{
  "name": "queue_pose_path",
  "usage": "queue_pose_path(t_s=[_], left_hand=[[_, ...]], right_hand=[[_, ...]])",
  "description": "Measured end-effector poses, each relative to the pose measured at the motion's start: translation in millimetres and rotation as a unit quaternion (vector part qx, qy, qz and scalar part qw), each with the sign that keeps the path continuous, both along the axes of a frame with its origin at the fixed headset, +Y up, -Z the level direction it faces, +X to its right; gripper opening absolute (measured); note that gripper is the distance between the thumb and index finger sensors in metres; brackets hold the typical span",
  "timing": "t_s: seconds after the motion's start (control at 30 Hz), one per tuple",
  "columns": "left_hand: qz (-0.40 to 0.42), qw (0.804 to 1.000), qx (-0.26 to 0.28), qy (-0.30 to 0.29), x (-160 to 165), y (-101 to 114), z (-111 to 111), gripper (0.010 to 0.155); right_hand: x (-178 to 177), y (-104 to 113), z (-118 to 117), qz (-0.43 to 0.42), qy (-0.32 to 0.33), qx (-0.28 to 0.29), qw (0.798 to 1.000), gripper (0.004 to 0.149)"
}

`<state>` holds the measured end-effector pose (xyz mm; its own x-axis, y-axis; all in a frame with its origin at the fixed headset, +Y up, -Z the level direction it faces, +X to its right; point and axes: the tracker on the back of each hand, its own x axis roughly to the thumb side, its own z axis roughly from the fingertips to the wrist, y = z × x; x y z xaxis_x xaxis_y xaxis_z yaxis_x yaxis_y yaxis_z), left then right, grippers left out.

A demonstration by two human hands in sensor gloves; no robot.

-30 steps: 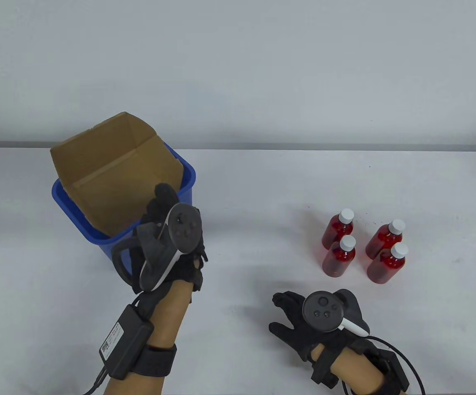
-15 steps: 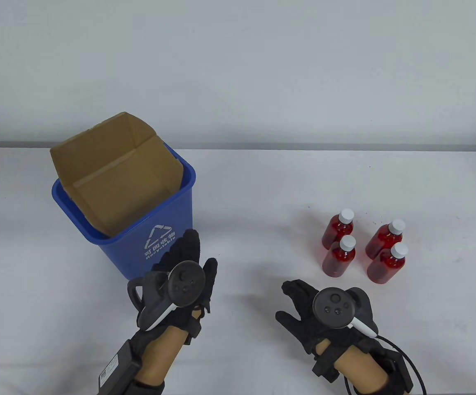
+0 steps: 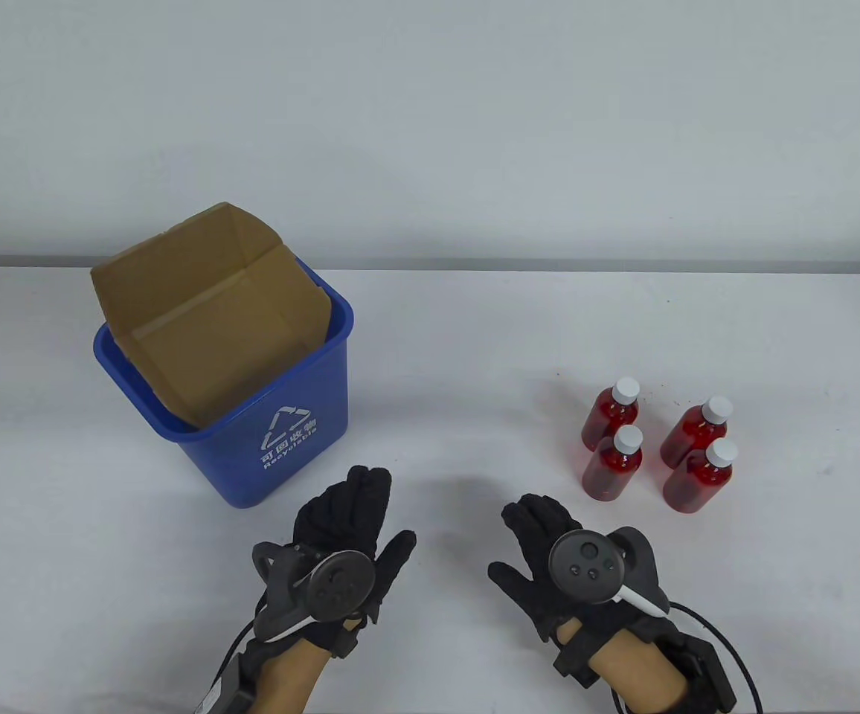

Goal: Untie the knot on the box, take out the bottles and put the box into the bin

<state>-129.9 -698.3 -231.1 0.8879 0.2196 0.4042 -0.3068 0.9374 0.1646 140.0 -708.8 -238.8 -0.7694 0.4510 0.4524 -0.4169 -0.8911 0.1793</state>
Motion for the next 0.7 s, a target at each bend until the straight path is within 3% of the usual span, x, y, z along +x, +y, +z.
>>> queue_pose_path(t_s=[0.27,0.43,0.7], left_hand=[[-0.098,0.995,-0.022,0.002,10,-5,7,0.089],[-0.078,0.996,-0.050,0.002,6,-7,8,0.089],[-0.069,0.996,-0.049,0.007,3,-7,16,0.089]], right_hand=[[-15,0,6,0.029,-0.010,0.038,0.999,0.081],[-23,-1,6,0.053,-0.036,0.040,0.997,0.081],[-22,1,5,0.073,-0.047,0.065,0.994,0.080]])
